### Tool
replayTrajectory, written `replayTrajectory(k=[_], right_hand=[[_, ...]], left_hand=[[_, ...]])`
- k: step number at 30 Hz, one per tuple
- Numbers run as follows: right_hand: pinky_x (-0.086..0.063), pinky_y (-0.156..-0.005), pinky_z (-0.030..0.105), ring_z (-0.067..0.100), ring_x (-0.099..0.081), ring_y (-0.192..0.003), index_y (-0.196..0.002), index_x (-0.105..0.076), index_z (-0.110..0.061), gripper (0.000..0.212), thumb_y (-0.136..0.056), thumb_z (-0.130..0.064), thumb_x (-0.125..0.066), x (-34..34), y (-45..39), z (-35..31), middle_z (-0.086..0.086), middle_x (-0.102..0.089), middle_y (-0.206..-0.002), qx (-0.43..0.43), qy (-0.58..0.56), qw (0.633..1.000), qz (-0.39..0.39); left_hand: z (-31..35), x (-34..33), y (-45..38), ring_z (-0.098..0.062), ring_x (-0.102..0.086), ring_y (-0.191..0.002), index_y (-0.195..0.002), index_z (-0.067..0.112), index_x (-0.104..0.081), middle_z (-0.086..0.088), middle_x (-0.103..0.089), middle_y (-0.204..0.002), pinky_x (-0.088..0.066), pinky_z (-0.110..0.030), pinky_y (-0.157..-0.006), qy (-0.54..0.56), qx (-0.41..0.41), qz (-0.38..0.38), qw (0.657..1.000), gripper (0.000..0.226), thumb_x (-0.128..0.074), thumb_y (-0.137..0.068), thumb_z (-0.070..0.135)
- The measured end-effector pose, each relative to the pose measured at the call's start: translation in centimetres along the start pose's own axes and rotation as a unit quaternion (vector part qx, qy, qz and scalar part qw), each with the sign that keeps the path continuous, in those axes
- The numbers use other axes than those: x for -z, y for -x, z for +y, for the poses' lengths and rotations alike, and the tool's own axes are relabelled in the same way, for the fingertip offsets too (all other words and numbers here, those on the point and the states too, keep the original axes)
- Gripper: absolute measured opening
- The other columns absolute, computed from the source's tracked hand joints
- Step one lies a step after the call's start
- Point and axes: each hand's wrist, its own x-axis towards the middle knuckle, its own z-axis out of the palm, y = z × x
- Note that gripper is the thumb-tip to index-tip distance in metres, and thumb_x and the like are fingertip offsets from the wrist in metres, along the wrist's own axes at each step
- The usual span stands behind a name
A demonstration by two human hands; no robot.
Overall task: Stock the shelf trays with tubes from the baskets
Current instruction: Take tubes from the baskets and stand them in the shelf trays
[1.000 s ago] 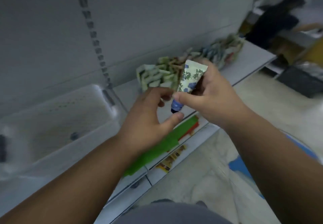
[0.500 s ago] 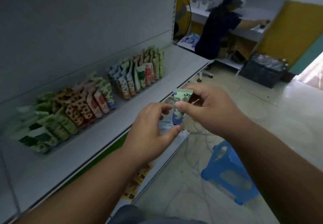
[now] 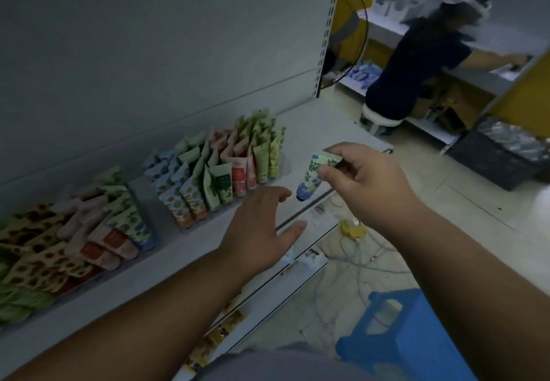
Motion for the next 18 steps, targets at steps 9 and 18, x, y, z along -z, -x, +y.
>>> replayTrajectory(k=[9, 18], right_hand=[[-0.043, -0.071, 0.026, 0.010, -0.055, -0.078, -0.109, -0.063, -0.017, 0.024, -0.091, -0.032, -0.064, -2.6, -11.4, 6.3, -0.008, -0.058, -0.085, 0.142, 0.018, 0.986, -0.089], [-0.034, -0.067, 0.023, 0.010, -0.051, -0.079, -0.115, -0.062, -0.017, 0.026, -0.092, -0.031, -0.061, -6.1, -15.3, 9.5, 0.000, -0.064, -0.100, 0.242, 0.046, 0.949, -0.199]], left_hand=[[-0.9, -4.8, -3.4, -0.017, -0.047, -0.111, -0.122, 0.021, -0.054, 0.003, -0.053, -0.119, -0.039, -0.030, -0.091, -0.092, 0.156, 0.089, 0.979, 0.049, -0.058, -0.083, 0.050], [0.7, -7.0, -4.8, -0.025, -0.051, -0.113, -0.117, 0.018, -0.060, -0.001, -0.060, -0.116, -0.040, -0.036, -0.096, -0.151, 0.259, 0.152, 0.942, 0.055, -0.044, -0.081, 0.056]])
